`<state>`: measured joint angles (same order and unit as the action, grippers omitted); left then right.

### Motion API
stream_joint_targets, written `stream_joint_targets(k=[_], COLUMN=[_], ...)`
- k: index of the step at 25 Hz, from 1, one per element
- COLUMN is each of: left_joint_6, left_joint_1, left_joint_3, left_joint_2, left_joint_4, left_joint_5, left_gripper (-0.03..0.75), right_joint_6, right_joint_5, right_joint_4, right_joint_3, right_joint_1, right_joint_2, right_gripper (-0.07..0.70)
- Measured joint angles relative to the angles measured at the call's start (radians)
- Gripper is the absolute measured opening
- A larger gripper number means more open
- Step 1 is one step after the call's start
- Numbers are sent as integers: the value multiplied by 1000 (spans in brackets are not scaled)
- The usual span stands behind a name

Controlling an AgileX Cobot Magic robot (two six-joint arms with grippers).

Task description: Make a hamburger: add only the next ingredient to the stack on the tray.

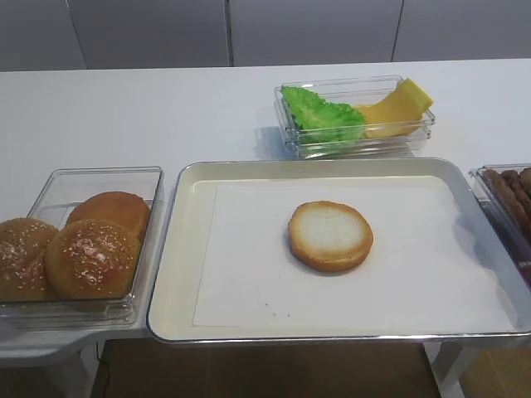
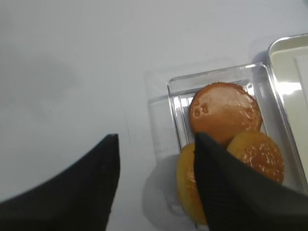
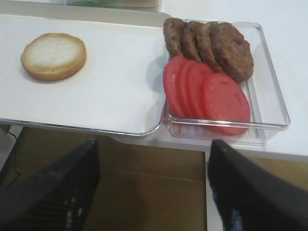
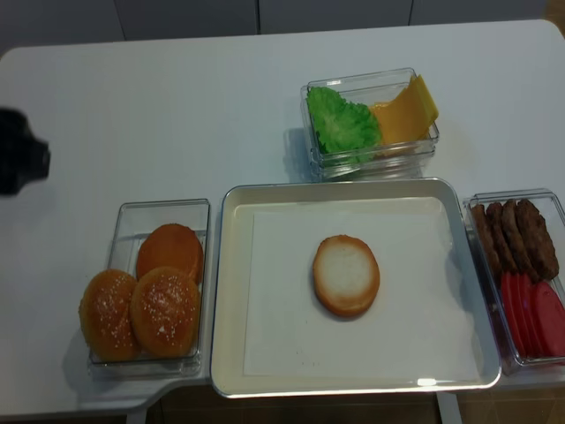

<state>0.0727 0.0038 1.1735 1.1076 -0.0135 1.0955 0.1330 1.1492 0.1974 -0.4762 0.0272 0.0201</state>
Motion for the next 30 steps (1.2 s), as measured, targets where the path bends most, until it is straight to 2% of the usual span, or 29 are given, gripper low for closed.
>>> stream_joint_targets(k=[5, 12, 16, 24, 30], left_joint_6=[-5, -17, -18, -60, -113], left_joint_1=[8, 8, 8, 8, 8], left_joint_3=[-179, -393, -463, -525, -568], left_joint_2=[-173, -425, -598, -880, -1069], left_joint_4=[-69, -98, -104, -64, -17], left_joint_5=[-35, -40, -8, 104, 120], left_gripper=[373, 373, 372, 371, 345], right_joint_6=[-4, -4, -4, -2, 0], right_joint_5=[0, 0, 0, 0, 0], right_joint_4=[0, 0, 0, 0, 0], right_joint_3=[0, 0, 0, 0, 0], right_joint_1=[0, 0, 0, 0, 0], right_joint_2=[0, 0, 0, 0, 0], right_gripper=[531, 531, 531, 531, 531])
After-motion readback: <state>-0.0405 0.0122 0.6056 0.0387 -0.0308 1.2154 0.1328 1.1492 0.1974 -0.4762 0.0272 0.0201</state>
